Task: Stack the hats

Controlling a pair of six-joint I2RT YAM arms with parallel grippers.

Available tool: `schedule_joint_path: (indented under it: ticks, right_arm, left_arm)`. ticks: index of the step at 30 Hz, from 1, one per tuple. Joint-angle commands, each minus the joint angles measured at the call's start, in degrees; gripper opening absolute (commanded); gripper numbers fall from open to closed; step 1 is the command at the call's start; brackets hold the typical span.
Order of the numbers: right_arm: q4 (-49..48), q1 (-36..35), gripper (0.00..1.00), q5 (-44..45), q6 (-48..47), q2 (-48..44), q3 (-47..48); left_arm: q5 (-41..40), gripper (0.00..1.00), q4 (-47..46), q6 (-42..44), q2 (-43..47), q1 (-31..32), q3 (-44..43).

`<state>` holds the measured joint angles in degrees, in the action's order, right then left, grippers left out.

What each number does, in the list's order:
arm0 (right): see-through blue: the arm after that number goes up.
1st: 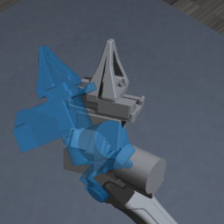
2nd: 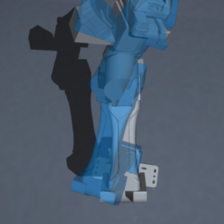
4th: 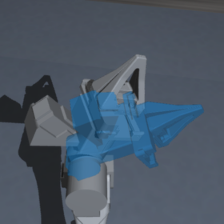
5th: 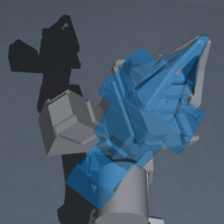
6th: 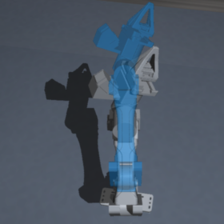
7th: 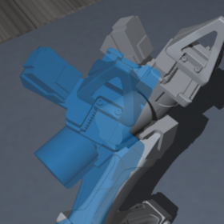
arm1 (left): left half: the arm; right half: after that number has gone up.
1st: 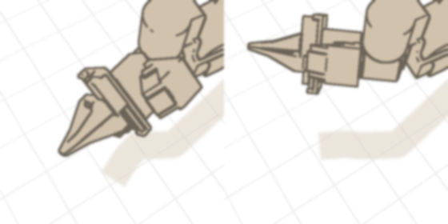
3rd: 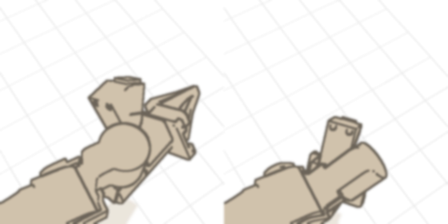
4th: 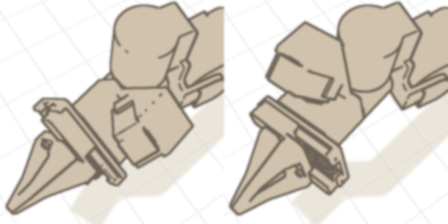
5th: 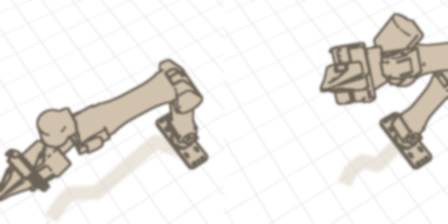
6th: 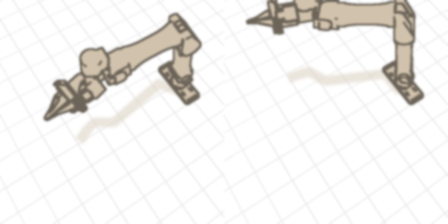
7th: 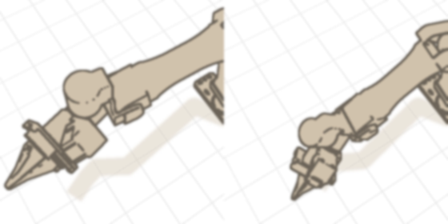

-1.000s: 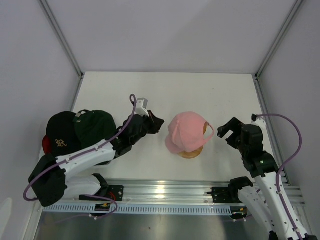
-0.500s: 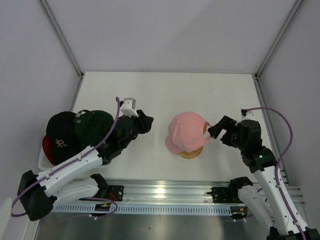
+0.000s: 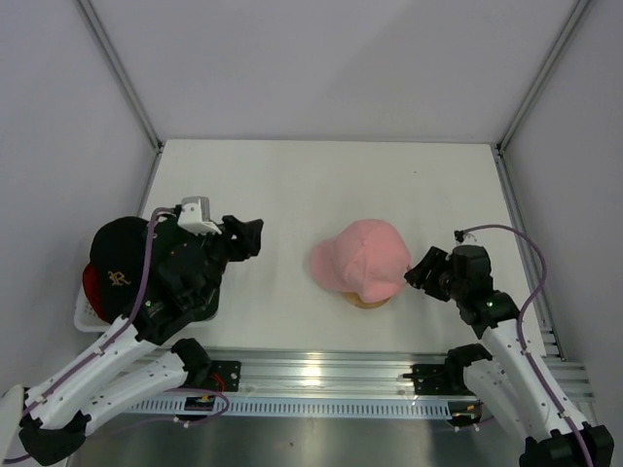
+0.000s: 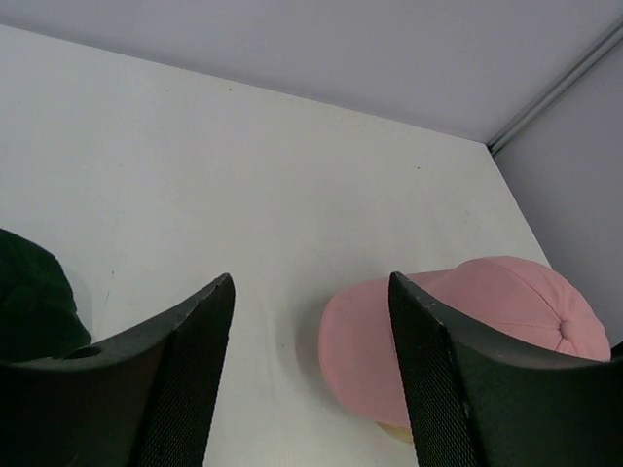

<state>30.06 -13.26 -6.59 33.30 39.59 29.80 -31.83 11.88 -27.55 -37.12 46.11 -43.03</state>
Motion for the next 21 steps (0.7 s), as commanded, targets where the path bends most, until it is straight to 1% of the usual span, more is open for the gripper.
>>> schedule_joint_path:
  ticks: [1,7,10,11,14,16,21]
  right_arm:
    - [-4.13,0.07,0.58,0.97,2.12,-1.71,-3.25]
    - [-8.53,-0.01,0.62,1.31,3.35,-1.1,-7.74]
    - [-8.36,0.07,0.73,1.49,2.3,0.39,-7.4]
    - [-6.62,0.07,0.8,1.84,1.77,1.01,-6.43]
    - [-3.27,0.07,0.91,3.51,0.45,0.66,-1.95]
    - [-2.64,0.16,0.94,2.9,0.62,-0.92,0.42]
    - [-1.33,0.16,0.93,2.72,7.39,-6.36,1.31]
  left_arm:
    - [-1.57,0.68,2.45,2.06,-0.14,0.12,-1.62]
    - [0.1,0.7,3.41,1.54,-2.33,0.21,-2.15]
    - [0.63,0.71,4.29,1.71,-3.13,0.12,-2.85]
    - [0.89,0.72,4.64,2.06,-3.3,0.12,-3.46]
    - [1.16,0.73,5.96,2.76,-3.31,0.12,-4.17]
    - [1.07,0.74,6.4,3.12,-3.22,0.12,-4.43]
    - [1.95,0.75,7.19,3.12,-3.74,0.12,-4.26]
